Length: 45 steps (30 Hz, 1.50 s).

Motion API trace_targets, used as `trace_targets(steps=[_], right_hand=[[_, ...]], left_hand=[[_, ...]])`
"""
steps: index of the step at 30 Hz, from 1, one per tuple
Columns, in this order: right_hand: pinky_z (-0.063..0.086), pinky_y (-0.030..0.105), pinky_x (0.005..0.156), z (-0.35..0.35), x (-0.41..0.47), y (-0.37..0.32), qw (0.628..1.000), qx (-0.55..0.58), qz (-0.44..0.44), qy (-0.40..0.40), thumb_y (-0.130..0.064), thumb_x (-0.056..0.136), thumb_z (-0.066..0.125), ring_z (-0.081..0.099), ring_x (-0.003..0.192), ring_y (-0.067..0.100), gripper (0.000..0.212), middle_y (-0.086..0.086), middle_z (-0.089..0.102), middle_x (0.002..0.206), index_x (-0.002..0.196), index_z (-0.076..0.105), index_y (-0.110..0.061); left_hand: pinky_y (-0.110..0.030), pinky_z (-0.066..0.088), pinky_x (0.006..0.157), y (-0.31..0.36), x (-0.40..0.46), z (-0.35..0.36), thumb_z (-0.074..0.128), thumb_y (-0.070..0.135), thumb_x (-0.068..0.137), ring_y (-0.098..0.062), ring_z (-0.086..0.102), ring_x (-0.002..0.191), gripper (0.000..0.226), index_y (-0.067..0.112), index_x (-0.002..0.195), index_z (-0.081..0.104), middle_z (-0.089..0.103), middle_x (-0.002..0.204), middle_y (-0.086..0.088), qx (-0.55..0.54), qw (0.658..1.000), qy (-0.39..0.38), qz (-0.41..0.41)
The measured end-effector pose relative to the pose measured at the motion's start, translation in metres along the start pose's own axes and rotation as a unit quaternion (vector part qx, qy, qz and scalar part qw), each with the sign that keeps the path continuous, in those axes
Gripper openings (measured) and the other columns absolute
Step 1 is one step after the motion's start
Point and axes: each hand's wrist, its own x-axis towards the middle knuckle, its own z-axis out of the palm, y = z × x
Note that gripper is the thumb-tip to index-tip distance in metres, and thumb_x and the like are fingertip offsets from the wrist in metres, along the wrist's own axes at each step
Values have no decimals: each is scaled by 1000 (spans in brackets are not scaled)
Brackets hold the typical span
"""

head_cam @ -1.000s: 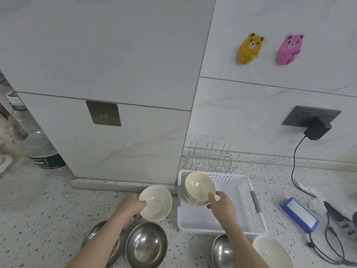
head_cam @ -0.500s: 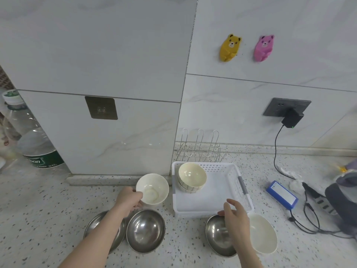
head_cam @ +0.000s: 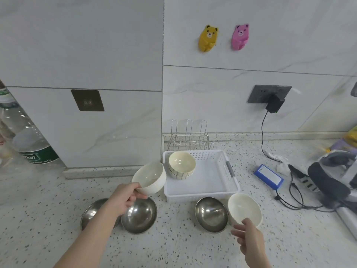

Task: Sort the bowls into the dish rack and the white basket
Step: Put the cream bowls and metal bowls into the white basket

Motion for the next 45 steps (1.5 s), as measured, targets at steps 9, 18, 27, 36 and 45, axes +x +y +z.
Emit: trace_targets(steps=[9,18,27,36,45], right_hand=[[23,13,34,-35,30,11,993,53,97,-42,-43,93,53,38,32,16,45,23,71,76,111,48,-2],[25,20,36,-46,48,2,996,-13,10,-83,-14,95,48,35,50,17,20,25,72,87,104,56,2],[30,28,48,-83,78,-40,996,2,-75,-44,-16,91,47,34,54,18,25,15,73,67,104,56,3],[44,32,65,-16,92,-111,964,-44,-217,-149,-22,91,52,60,76,16,29,3,74,71,118,56,-11],[39,24,54,66,102,-127,938,-175,-220,-203,-23,90,52,61,68,11,20,5,72,69,93,63,-7]], left_hand=[[-15,20,26,-15,-24,69,51,6,94,-4,27,30,12,-1,102,57,73,83,-29,-12,1000,-12,18],[-15,22,27,-34,-43,132,54,8,93,-5,29,32,16,-1,104,59,74,82,-26,-35,999,3,27],[-15,19,28,-21,-45,176,55,13,94,-6,27,32,20,-2,106,61,73,81,-26,-88,995,23,52],[-14,20,26,4,-33,186,54,10,93,-6,27,29,20,-4,105,61,72,79,-28,-119,989,43,72],[-14,20,27,12,-24,173,53,10,93,-6,27,29,22,-5,109,59,72,83,-29,-112,988,80,74]])
